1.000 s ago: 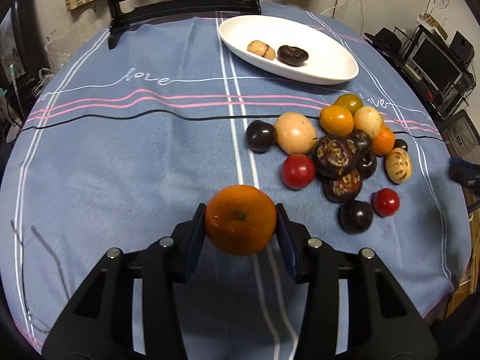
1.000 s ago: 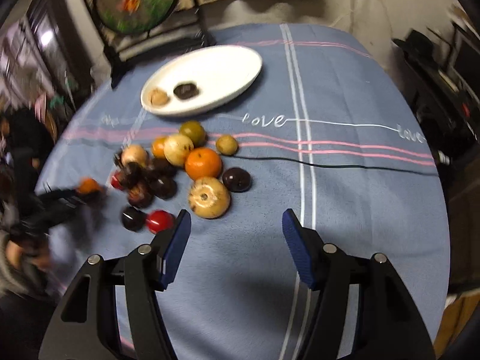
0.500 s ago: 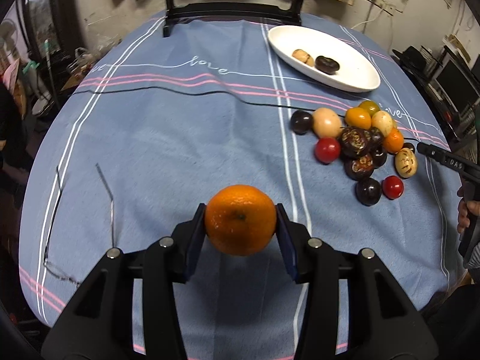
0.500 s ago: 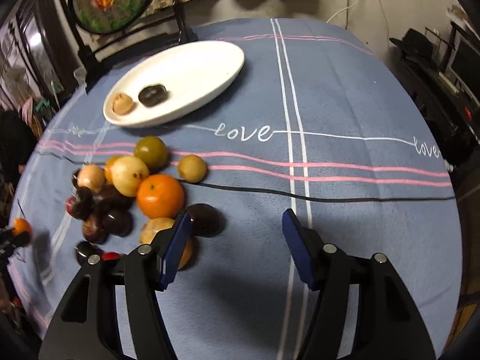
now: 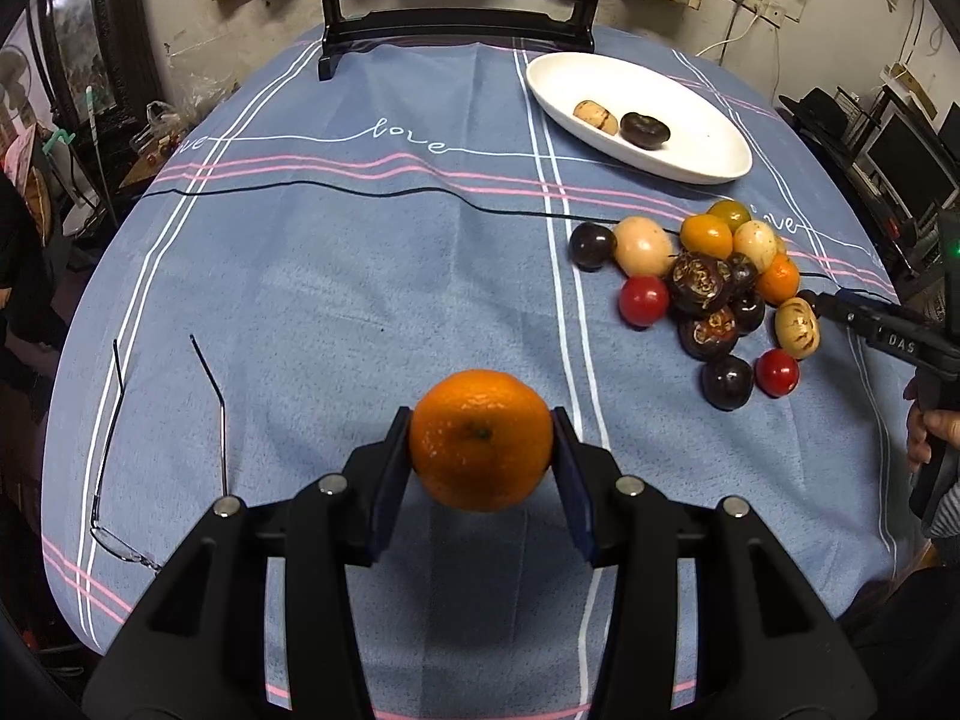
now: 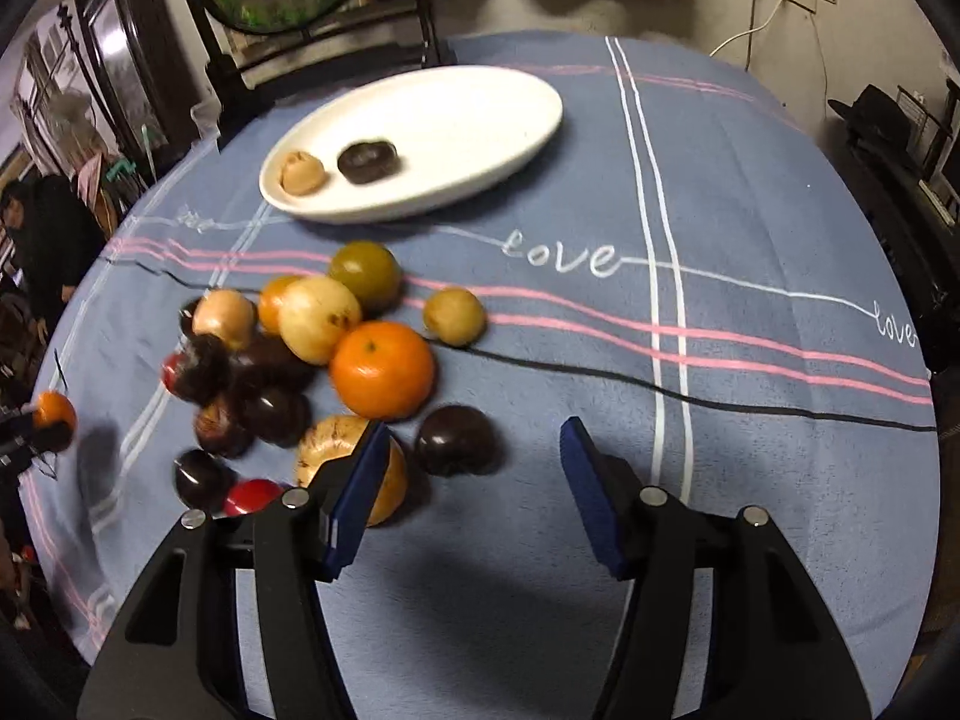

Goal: Organize fruits
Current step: 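Lift the tangerine while the right gripper grasps another dark plum, then place the tangerine and the dark plum onto the white plate with both grippers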

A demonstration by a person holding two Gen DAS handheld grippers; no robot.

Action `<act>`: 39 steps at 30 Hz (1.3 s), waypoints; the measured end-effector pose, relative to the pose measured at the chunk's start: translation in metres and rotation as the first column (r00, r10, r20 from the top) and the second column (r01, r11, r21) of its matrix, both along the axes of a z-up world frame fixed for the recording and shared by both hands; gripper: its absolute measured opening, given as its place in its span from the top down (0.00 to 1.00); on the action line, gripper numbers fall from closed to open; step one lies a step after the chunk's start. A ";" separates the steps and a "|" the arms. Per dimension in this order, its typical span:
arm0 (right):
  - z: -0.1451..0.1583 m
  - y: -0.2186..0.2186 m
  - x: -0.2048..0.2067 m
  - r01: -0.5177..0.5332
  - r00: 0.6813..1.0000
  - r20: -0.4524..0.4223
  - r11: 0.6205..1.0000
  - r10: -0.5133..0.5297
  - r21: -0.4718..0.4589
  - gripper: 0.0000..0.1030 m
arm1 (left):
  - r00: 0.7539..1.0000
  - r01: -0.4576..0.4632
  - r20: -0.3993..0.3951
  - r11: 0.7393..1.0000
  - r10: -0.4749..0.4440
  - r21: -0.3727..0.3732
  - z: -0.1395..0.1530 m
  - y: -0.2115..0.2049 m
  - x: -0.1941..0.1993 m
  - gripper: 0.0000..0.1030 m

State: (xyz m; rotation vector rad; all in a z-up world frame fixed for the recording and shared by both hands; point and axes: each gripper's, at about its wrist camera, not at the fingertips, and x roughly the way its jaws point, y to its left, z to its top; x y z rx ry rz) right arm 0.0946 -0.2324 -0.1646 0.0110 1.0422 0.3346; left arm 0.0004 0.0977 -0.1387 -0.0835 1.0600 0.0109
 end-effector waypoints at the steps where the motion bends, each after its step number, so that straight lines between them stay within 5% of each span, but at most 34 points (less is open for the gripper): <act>1: -0.002 -0.002 0.000 0.005 1.000 -0.006 1.000 -0.005 0.012 0.53 | 1.000 0.000 0.000 1.000 0.000 0.000 0.000 0.000 0.001 0.56; 10: -0.012 0.015 0.005 -0.073 0.997 -0.011 0.997 0.073 -0.008 0.67 | 1.000 -0.005 -0.012 1.000 0.005 0.003 -0.002 -0.001 0.002 0.56; 22: -0.010 0.002 -0.005 -0.016 1.000 -0.016 0.998 0.017 0.057 0.71 | 1.000 0.007 -0.022 1.000 -0.007 -0.021 -0.008 -0.004 0.005 0.56; 33: 0.026 0.013 -0.058 -0.095 0.995 0.036 0.994 0.094 0.049 0.70 | 0.996 0.092 -0.003 0.996 -0.092 -0.020 0.000 -0.030 0.030 0.56; 39: 0.089 0.010 -0.033 -0.074 0.982 0.180 0.993 0.057 0.090 0.70 | 0.982 0.175 0.078 0.984 -0.172 -0.027 0.037 -0.057 0.077 0.56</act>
